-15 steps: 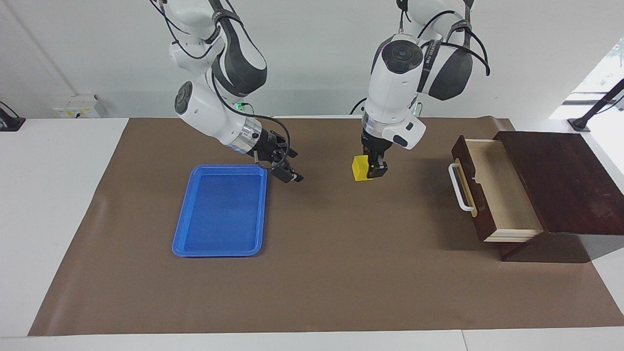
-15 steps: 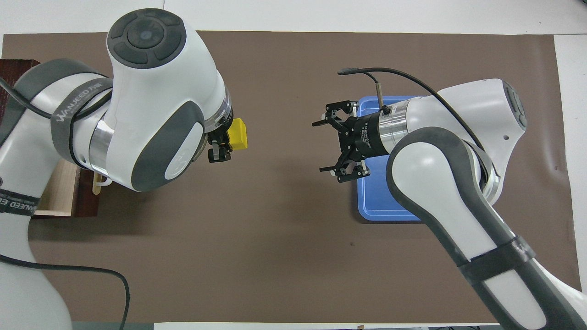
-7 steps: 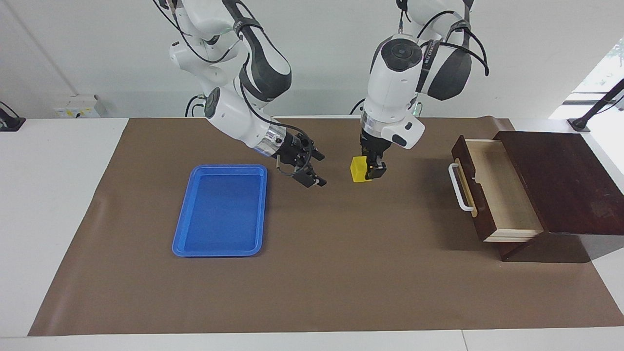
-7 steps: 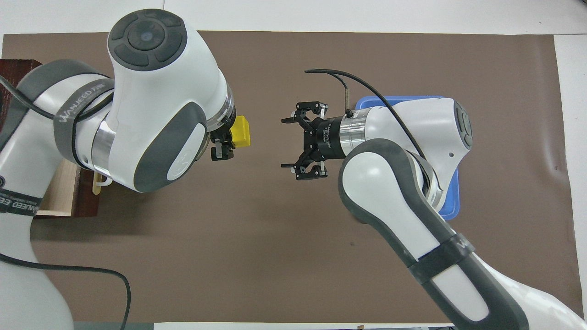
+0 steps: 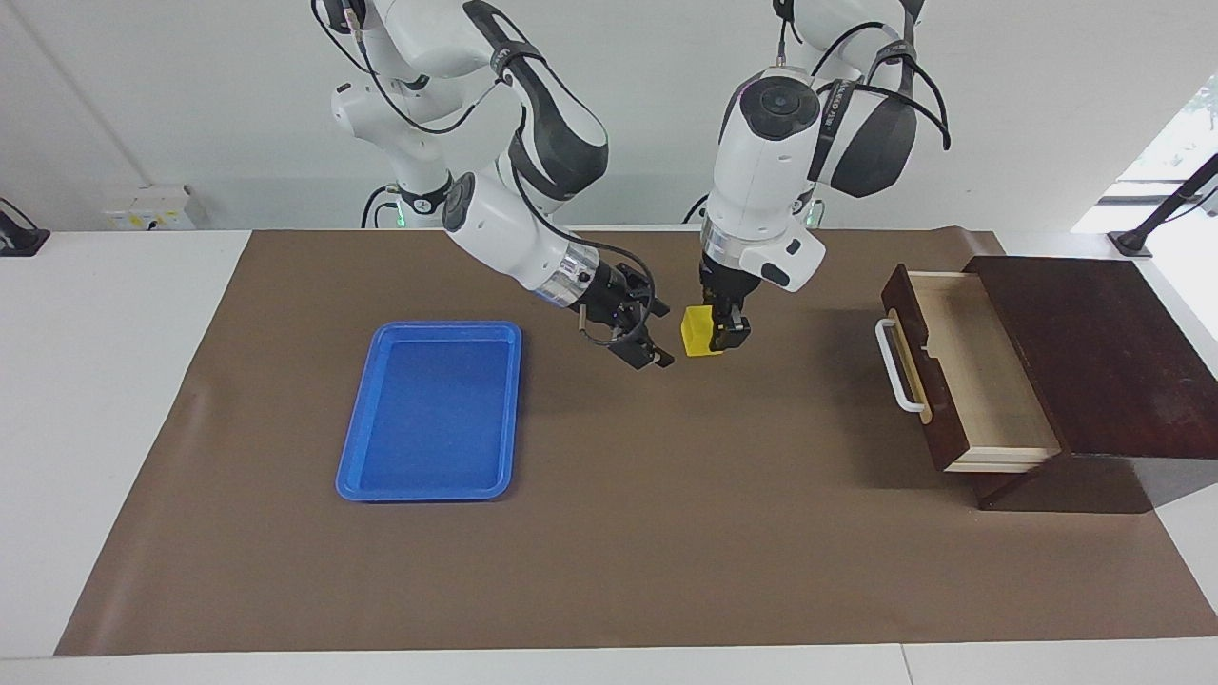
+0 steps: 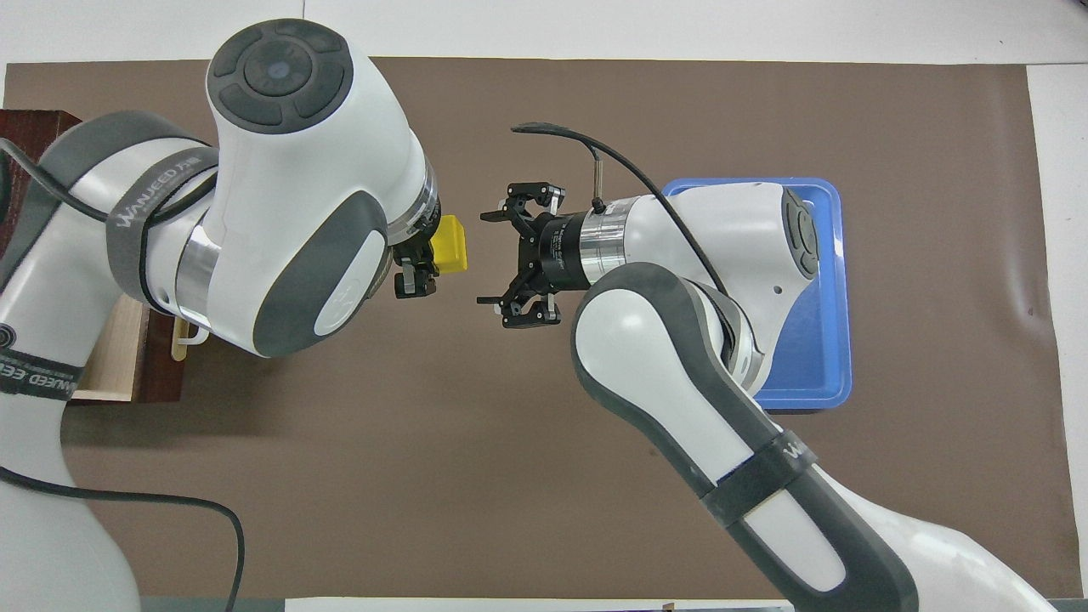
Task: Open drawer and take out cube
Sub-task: 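Close the right gripper on the yellow cube held by the left gripper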
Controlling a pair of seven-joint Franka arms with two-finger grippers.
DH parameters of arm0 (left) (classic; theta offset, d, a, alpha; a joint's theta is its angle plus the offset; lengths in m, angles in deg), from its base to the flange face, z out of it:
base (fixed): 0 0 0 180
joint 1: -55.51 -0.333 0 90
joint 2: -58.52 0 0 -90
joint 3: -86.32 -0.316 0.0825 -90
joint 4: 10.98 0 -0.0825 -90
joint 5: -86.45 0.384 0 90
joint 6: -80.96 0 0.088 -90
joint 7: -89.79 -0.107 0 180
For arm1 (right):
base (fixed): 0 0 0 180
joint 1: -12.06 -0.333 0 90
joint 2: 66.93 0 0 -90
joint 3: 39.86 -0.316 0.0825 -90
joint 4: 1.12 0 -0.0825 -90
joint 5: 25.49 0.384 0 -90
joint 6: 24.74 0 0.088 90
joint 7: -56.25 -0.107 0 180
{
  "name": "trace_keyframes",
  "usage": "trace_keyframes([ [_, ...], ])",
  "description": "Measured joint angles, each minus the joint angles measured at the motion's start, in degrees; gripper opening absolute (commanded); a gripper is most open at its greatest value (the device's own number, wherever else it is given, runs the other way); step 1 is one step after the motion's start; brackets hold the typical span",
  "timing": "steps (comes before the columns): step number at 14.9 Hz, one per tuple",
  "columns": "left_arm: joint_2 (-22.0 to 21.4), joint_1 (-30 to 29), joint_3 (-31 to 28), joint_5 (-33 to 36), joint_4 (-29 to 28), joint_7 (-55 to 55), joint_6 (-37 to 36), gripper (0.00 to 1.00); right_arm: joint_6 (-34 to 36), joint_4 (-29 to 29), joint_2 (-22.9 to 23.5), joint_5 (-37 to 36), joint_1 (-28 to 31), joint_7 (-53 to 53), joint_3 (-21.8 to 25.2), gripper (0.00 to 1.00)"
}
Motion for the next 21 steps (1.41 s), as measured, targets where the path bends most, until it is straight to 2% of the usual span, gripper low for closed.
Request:
trace_keyframes([
  [5, 0.0, 0.0, 0.0, 0.0, 0.0, 0.0, 0.0, 0.0, -1.3, 2.0, 2.7, 0.3, -1.9, -0.1, -0.1, 1.0],
  [8, 0.0, 0.0, 0.0, 0.0, 0.0, 0.0, 0.0, 0.0, 1.6, 4.6, 4.7, -1.2, -1.8, -0.1, 0.1, 1.0],
  [11, 0.0, 0.0, 0.0, 0.0, 0.0, 0.0, 0.0, 0.0, 4.3, 6.8, 5.0, -1.9, -1.3, -0.5, 0.5, 1.0],
  [20, 0.0, 0.1, 0.0, 0.0, 0.0, 0.0, 0.1, 0.0, 4.5, 8.2, 5.6, -3.3, -2.5, -2.8, 0.4, 0.99],
  [21, 0.0, 0.1, 0.0, 0.0, 0.0, 0.0, 0.1, 0.0, 4.5, 8.2, 5.6, -3.3, -2.5, -2.8, 0.4, 0.84],
])
